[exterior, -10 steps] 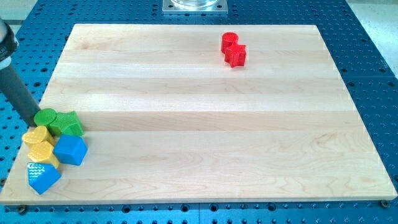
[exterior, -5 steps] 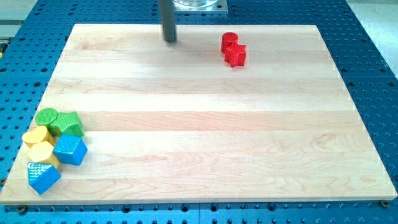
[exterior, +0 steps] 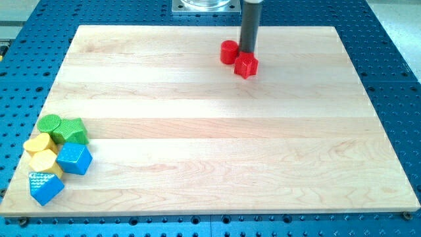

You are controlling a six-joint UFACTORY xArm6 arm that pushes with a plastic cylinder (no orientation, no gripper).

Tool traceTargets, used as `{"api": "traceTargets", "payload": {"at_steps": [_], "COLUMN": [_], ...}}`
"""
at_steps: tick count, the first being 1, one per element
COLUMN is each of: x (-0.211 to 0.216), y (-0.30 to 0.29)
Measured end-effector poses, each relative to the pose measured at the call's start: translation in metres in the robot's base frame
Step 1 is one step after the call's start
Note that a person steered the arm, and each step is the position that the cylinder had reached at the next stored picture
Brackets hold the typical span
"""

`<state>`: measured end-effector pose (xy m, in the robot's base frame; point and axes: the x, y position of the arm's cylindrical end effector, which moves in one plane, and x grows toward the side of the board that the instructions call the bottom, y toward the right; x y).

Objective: Push the red blocks into the group of blocks

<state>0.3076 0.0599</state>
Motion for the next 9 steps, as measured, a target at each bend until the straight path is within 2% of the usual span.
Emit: {"api": "traceTargets", "payload": {"at_steps": [1, 2, 3, 4, 5, 6, 8, 9], "x": [-0.008, -0.029, -0.057, -0.009, 0.068, 0.028, 0.131, 0.114], "y": [-0.049, -0.006, -0.032, -0.139, -0.190, -0.183, -0.173, -0.146]}}
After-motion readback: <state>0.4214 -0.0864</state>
